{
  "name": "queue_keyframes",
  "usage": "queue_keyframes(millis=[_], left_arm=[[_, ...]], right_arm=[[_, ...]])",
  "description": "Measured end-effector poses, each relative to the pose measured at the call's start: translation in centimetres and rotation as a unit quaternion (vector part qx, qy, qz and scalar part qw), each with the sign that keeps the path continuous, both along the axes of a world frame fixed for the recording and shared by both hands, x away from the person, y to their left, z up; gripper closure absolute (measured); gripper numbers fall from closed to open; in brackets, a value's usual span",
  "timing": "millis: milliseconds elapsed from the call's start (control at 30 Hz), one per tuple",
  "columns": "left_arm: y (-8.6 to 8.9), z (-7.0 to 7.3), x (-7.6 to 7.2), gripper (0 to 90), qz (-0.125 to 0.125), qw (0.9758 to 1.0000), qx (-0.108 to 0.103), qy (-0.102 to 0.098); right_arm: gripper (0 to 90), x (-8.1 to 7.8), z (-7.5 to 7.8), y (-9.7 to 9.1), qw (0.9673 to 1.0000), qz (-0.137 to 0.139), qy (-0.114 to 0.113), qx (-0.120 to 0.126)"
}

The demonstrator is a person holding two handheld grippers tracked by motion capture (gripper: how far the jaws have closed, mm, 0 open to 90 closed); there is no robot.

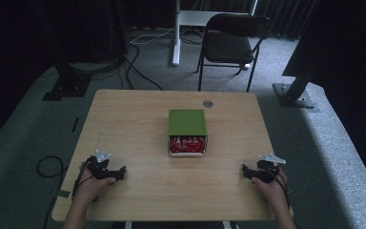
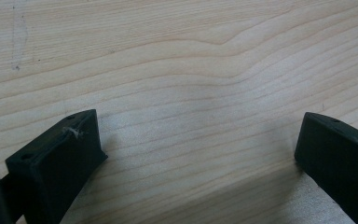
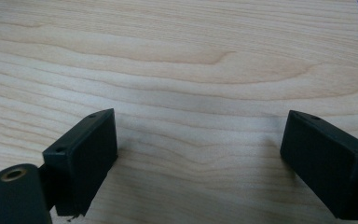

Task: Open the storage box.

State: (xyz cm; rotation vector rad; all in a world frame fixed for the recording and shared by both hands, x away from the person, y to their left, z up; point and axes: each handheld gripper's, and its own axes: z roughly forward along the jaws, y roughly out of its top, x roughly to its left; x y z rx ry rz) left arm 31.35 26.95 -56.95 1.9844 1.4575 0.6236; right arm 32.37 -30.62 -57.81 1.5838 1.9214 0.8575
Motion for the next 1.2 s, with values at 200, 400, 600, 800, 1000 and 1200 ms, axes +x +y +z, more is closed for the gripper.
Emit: queue_keyframes(millis=[200, 400, 600, 800, 1000, 1200], left_arm=[[0.1, 0.0, 0.1, 1.1, -0.007, 1.0, 0.001, 0.001], [-0.4, 0.3, -0.3, 1.2, -0.037, 0.999, 0.023, -0.008], [-1.6, 0.9, -0.6, 1.2, -0.058, 0.9978, 0.027, -0.02], [-3.7, 1.7, -0.6, 1.2, -0.091, 0.9946, 0.034, -0.036], [-6.2, 2.6, -0.6, 1.2, -0.137, 0.988, 0.045, -0.055], [-7.5, 2.7, -0.5, 1.2, -0.164, 0.9829, 0.058, -0.061]], right_arm=[[10.2, 0.0, 0.0, 0.0, 1.0, 0.0, 0.0, 0.0], [10.2, 0.0, 0.0, 0.0, 1.0, 0.0, 0.0, 0.0], [10.3, 0.0, 0.0, 0.0, 1.0, 0.0, 0.0, 0.0], [10.2, 0.0, 0.0, 0.0, 1.0, 0.0, 0.0, 0.0], [10.2, 0.0, 0.0, 0.0, 1.0, -0.001, 0.0, 0.001], [10.2, 0.0, 0.0, 0.0, 1.0, -0.001, 0.0, 0.001]])
